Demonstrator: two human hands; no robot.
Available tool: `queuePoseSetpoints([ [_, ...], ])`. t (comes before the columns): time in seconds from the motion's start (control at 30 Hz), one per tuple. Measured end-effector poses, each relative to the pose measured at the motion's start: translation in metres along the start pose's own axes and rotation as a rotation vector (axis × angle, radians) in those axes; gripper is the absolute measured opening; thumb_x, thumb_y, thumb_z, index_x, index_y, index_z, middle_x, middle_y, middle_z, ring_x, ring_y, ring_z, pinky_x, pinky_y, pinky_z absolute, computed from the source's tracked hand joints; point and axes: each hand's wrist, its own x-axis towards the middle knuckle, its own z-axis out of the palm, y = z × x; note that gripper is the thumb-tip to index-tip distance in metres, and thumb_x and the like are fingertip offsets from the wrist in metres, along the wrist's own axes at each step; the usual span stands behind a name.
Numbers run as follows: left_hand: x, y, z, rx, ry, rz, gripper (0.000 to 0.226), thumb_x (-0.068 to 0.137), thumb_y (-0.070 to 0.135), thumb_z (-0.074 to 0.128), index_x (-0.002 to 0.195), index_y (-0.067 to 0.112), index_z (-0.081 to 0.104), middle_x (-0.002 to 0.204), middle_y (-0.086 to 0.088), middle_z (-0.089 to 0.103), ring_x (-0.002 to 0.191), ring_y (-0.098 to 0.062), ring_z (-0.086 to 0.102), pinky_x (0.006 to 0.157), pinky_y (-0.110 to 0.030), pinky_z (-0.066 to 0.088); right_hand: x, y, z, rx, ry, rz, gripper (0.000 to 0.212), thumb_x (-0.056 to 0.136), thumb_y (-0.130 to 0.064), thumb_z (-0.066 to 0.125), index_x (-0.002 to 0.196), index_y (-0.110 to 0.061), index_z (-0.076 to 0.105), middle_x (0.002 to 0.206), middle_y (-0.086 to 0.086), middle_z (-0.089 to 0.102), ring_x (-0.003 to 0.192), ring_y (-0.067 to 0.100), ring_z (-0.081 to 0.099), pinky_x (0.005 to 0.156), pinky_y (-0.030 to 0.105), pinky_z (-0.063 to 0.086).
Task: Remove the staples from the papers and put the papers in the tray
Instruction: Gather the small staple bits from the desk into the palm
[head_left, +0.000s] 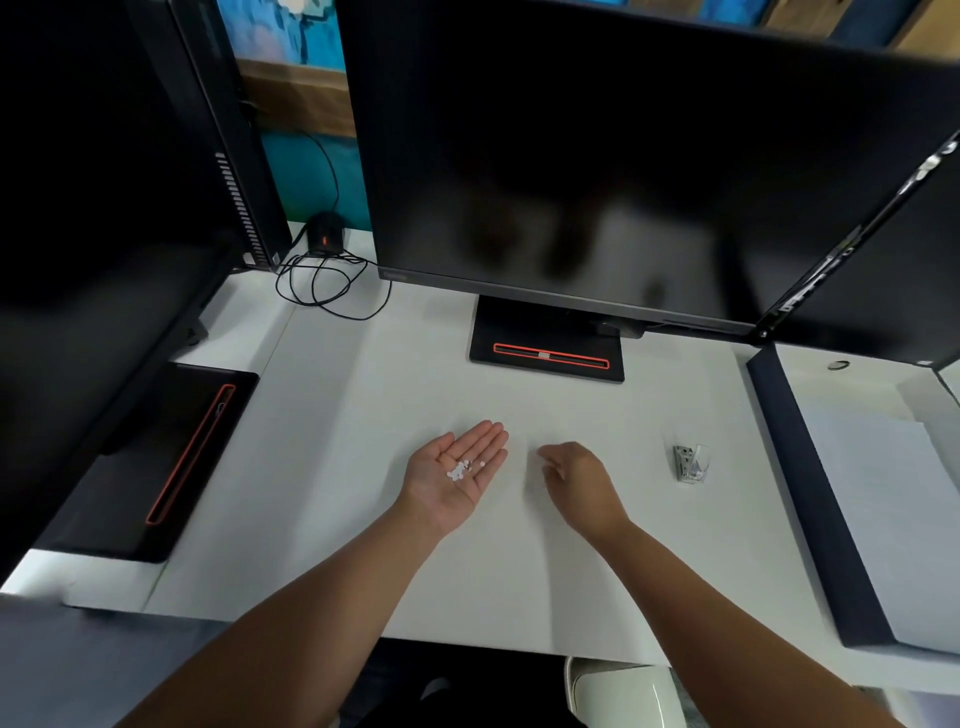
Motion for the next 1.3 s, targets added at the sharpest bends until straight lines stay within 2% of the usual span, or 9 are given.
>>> queuePoseSetpoints([
  [0.23,-0.004,0.003,-0.004,-0.004,-0.023,0.026,0.045,0.101,0.020,0.030,0.110,-0.010,0.062,0.113,-0.023,0.068,0.105,-0.033,0.065,0.099,-0.042,0.047,-0.017,0.003,0.014,-0.057,0.007,-0.107,0.030,0.086,0.005,0.049,0.102,-0.006,0.071,0.094,0.011,0.066,0.087,0.031,0.058,0.074,0.026,0.045],
  [0.4,-0.007,0.003,-0.006,-0.007,-0.026,0.044,0.045,0.100,0.019,0.030,0.109,-0.010,0.063,0.114,-0.023,0.068,0.095,-0.033,0.070,0.092,-0.043,0.053,-0.020,0.011,0.009,0.022,0.049,0.066,0.029,0.089,0.002,0.049,0.107,-0.005,0.070,0.104,0.012,0.066,0.098,0.027,0.059,0.082,0.023,0.041],
  [0.53,-0.010,0.003,-0.005,-0.005,-0.022,0.047,0.045,0.101,0.019,0.030,0.108,-0.010,0.063,0.112,-0.023,0.068,0.094,-0.033,0.071,0.093,-0.042,0.050,-0.024,0.006,0.010,0.020,0.009,0.053,0.017,0.084,-0.001,0.054,0.088,-0.003,0.070,0.089,0.012,0.064,0.088,0.028,0.057,0.073,0.028,0.044],
  [0.73,-0.014,-0.003,-0.004,0.001,-0.018,0.032,0.045,0.101,0.019,0.030,0.109,-0.011,0.063,0.112,-0.024,0.068,0.110,-0.033,0.062,0.099,-0.042,0.046,-0.028,-0.006,0.015,-0.029,0.027,-0.002,0.014,0.082,-0.010,0.060,0.070,-0.004,0.064,0.075,0.010,0.060,0.076,0.027,0.052,0.067,0.032,0.042],
  [0.9,-0.015,-0.007,-0.002,0.006,-0.020,0.027,0.045,0.101,0.019,0.030,0.108,-0.011,0.063,0.111,-0.024,0.068,0.109,-0.033,0.062,0.095,-0.042,0.047,-0.024,-0.009,0.020,-0.150,0.046,-0.008,0.016,0.083,-0.005,0.056,0.067,-0.004,0.060,0.068,0.010,0.057,0.067,0.029,0.052,0.057,0.037,0.044],
  [1.0,-0.014,-0.009,0.001,0.016,-0.029,0.022,0.046,0.101,0.020,0.029,0.110,-0.010,0.062,0.114,-0.024,0.067,0.110,-0.033,0.062,0.095,-0.042,0.047,-0.025,-0.012,0.021,-0.285,0.034,-0.047,0.021,0.068,0.001,0.071,0.059,-0.010,0.055,0.059,0.005,0.053,0.055,0.025,0.050,0.043,0.029,0.035],
  [1.1,-0.012,-0.011,0.002,0.015,-0.028,0.012,0.046,0.101,0.020,0.029,0.109,-0.010,0.062,0.114,-0.023,0.067,0.110,-0.033,0.062,0.096,-0.042,0.047,-0.026,-0.011,0.023,-0.363,0.021,-0.047,0.027,0.054,0.001,0.079,0.062,-0.012,0.057,0.059,0.003,0.055,0.050,0.023,0.052,0.044,0.024,0.026],
  [1.2,-0.011,-0.014,0.004,0.012,-0.029,0.006,0.046,0.101,0.020,0.029,0.109,-0.011,0.062,0.114,-0.024,0.067,0.111,-0.034,0.061,0.097,-0.043,0.047,-0.022,-0.009,0.022,-0.228,0.032,-0.027,0.008,0.077,0.000,0.062,0.071,-0.004,0.058,0.071,0.012,0.057,0.062,0.031,0.056,0.050,0.031,0.036],
  [1.3,-0.011,-0.014,0.003,0.018,-0.031,0.008,0.046,0.101,0.020,0.030,0.109,-0.011,0.062,0.115,-0.024,0.067,0.112,-0.034,0.061,0.098,-0.043,0.046,-0.021,-0.013,0.016,-0.002,0.134,0.036,0.014,0.089,-0.002,0.048,0.082,0.000,0.060,0.082,0.014,0.058,0.073,0.029,0.055,0.062,0.031,0.040],
])
